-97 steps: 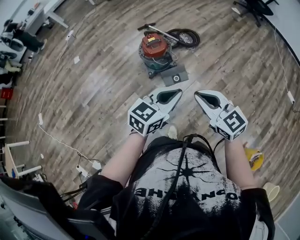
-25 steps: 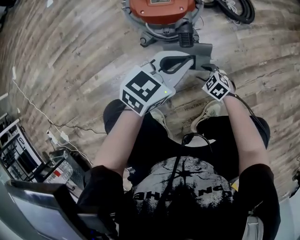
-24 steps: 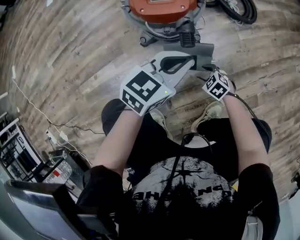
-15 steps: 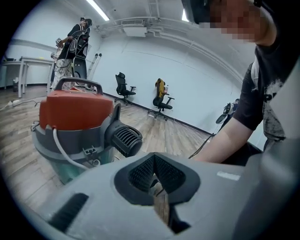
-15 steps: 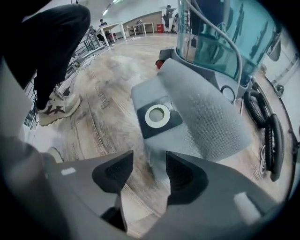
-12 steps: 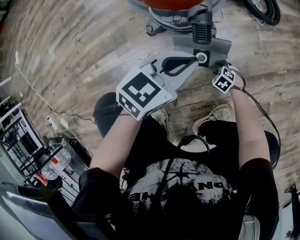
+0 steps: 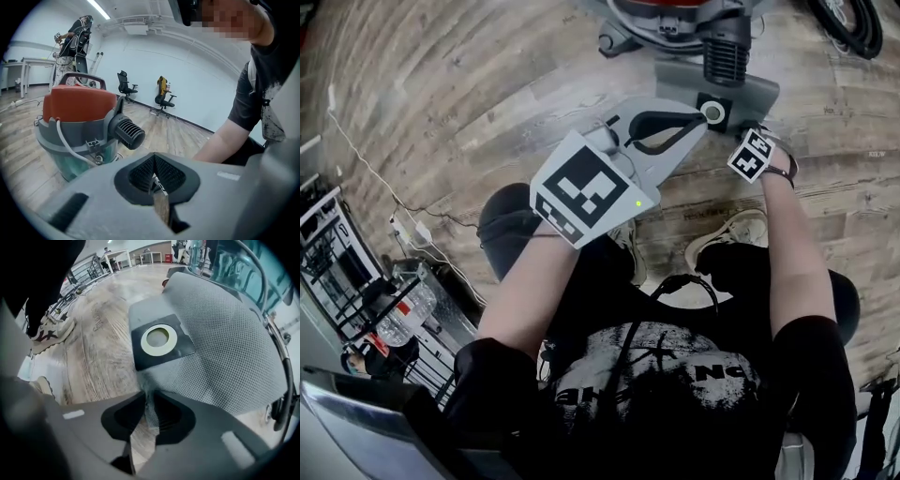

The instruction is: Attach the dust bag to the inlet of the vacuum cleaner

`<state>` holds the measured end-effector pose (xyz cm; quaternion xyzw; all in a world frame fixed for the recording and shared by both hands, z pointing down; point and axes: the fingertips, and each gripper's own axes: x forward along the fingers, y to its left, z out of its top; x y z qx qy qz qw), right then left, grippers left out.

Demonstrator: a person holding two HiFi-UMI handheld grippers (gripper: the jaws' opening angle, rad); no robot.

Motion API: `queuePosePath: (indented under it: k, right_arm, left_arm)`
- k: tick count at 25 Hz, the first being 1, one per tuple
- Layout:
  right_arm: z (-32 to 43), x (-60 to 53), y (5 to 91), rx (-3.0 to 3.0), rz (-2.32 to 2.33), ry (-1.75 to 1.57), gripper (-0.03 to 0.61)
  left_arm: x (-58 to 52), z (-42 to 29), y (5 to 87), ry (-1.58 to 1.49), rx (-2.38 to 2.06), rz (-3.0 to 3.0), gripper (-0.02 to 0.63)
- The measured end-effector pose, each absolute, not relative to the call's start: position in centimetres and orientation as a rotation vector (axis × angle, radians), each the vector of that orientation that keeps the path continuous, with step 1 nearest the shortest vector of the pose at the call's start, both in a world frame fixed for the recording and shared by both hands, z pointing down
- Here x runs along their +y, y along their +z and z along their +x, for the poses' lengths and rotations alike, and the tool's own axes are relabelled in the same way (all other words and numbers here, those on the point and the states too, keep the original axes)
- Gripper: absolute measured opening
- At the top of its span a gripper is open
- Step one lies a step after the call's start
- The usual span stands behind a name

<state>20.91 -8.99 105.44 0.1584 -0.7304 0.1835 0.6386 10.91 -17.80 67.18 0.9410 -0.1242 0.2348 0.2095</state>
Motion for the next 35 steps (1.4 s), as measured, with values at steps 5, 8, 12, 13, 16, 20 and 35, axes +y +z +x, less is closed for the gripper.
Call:
queuePosePath:
  k: [5, 8, 12, 13, 16, 20, 35]
  right_arm:
    - [20.7, -9.3, 105.3, -1.666, 0.350, 0.390, 0.029]
    - [21.1, -9.3, 104.9, -1.671, 0.328, 0.386, 0.012]
    - [20.4, -10.6, 102.4, -1.720, 0.311, 0.409, 0.008]
    - [20.0, -10.6, 101.4, -1.738, 0.289, 0.400, 0.008]
    - [19.4, -10.3, 97.8, -1.775, 0.203, 0.352, 0.006]
    - [19.9, -10.4, 93.0, -1.827, 0.151, 0.309, 0.006]
    - [19.5, -13.5, 77.0, -2.154, 0.251, 0.481, 0.005]
  left_arm:
    - [-17.8, 10.7, 67.1, 0.668, -0.355, 2.634, 0.002]
    - [-17.6, 10.9, 67.0, 0.670, -0.352, 2.648, 0.002]
    - [-17.4, 10.8, 66.9, 0.667, -0.335, 2.660, 0.002]
    - [-17.3, 10.8, 66.9, 0.672, -0.325, 2.667, 0.002]
    - [-17.1, 10.7, 67.2, 0.693, -0.289, 2.690, 0.002]
    - [-16.6, 10.4, 68.2, 0.750, -0.214, 2.695, 0.003]
    - [-14.9, 9.0, 77.2, 1.532, -0.003, 2.879, 0.202]
